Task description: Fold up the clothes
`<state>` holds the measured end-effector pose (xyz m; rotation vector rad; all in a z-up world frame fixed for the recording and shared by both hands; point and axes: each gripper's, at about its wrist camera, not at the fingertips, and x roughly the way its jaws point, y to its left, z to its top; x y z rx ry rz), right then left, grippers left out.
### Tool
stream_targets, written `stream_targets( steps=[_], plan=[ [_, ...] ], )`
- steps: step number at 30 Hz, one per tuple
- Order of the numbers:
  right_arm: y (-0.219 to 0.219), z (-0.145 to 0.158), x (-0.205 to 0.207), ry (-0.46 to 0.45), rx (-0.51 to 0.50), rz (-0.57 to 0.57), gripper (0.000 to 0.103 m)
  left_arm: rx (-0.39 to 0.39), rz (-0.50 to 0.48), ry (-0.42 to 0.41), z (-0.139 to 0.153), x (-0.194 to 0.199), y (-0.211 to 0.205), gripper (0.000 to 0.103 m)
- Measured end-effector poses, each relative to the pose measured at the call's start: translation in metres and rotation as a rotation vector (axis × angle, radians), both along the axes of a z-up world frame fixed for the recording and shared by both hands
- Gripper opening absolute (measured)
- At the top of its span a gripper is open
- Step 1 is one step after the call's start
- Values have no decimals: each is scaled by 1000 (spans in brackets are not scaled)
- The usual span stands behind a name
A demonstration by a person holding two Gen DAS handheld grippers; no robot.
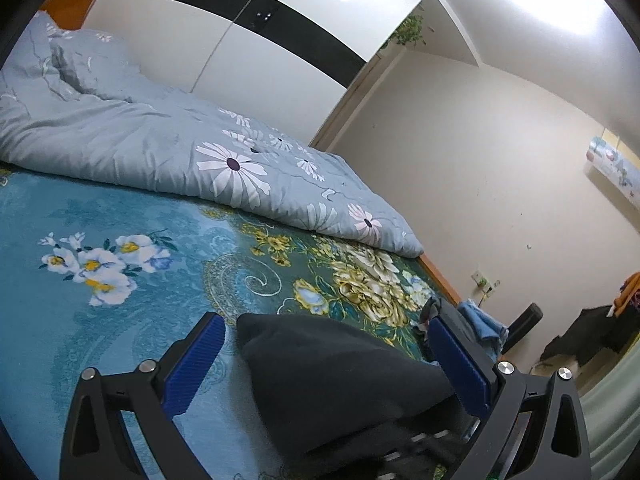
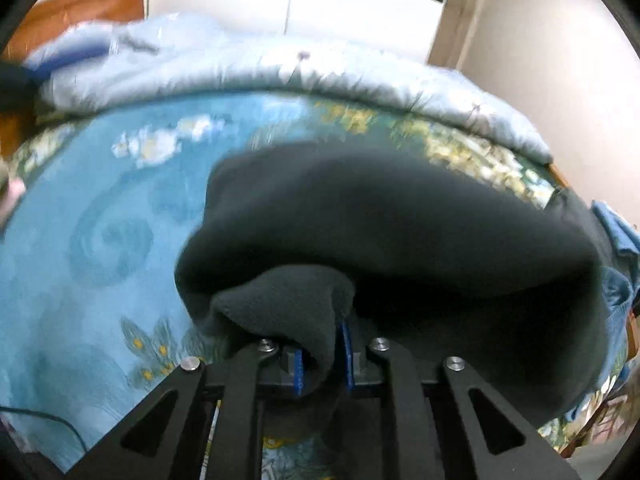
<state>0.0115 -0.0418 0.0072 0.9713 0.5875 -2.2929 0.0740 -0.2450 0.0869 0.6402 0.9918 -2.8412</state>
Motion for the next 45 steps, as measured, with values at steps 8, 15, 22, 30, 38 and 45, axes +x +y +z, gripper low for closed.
stream_targets(
  steps=[8,15,22,30,38,45],
  plan=[
    [9,161,16,383,-104,-24,12,61,67,-2,-10,16,-30,103],
    [-14,252,39,621,-95,-41,12,144,119,6,-22,34,-59,103],
    [-51,294,72,679,-150,35,12,228,179,29,-31,55,-85,103],
    [-63,352,100,711,-336,114,12,317,197,257,-17,109,-106,103],
    [-23,310,41,572,-252,-19,12,203,292,226,-5,131,-110,103],
    [47,153,-54,337,21,-258,12,220,317,41,-33,101,-121,103]
  ],
)
